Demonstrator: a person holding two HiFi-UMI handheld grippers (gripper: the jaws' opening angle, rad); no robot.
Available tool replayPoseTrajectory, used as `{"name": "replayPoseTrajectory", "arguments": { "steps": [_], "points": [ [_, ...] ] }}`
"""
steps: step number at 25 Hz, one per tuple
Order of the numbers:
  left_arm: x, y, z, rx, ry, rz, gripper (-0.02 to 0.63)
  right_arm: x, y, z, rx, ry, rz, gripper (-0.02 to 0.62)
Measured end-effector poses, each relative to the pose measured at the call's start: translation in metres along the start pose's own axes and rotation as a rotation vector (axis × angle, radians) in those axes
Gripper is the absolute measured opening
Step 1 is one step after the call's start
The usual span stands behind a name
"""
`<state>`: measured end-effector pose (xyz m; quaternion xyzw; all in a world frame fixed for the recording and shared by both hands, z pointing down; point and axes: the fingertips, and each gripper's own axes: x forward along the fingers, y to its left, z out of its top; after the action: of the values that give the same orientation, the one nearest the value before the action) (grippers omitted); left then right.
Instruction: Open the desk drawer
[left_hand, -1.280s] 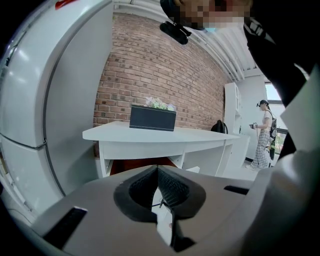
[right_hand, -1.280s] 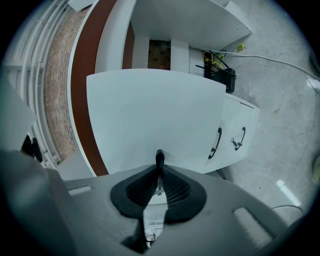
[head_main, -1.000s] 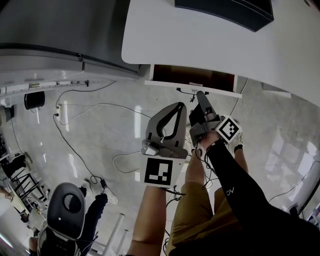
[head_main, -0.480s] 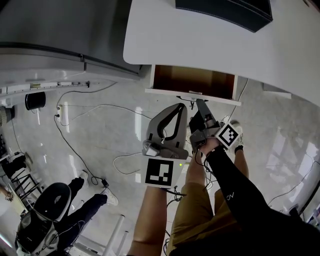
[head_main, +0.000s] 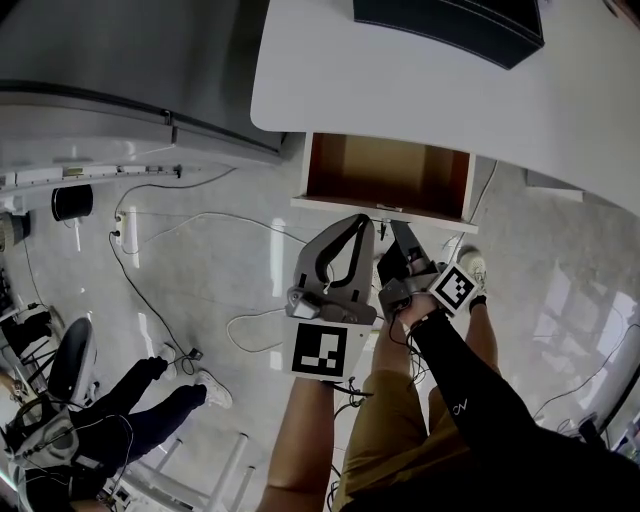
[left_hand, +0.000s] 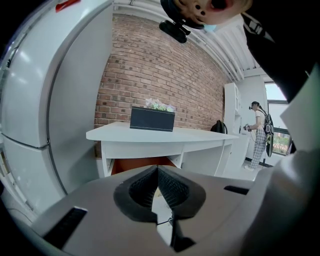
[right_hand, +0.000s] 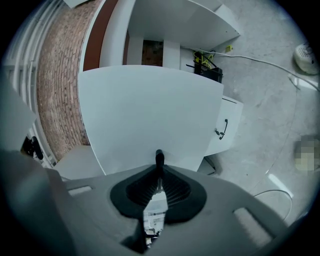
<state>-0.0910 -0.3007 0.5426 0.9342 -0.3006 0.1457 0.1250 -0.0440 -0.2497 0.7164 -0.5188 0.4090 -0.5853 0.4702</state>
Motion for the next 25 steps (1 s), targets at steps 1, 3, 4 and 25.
{"name": "replayPoseTrajectory", "arguments": {
  "steps": [1,3,4,25],
  "points": [
    [-0.001,0.000,0.000,-0.002,-0.001,0.002,0.009,-0.002,-0.001,-0.002,0.002,0.003,-0.005,0.026],
    [-0.003,-0.001,0.001,-0.005,-0.005,0.005,0.009,-0.008,-0.001,-0.006,0.009,0.008,-0.011,0.027],
    [-0.004,-0.001,0.001,-0.006,-0.006,0.007,0.009,-0.011,-0.002,-0.008,0.013,0.012,-0.015,0.026],
    [-0.007,0.001,-0.003,-0.003,0.005,0.017,0.009,-0.056,-0.019,-0.039,0.054,0.077,-0.106,0.026]
  ]
}}
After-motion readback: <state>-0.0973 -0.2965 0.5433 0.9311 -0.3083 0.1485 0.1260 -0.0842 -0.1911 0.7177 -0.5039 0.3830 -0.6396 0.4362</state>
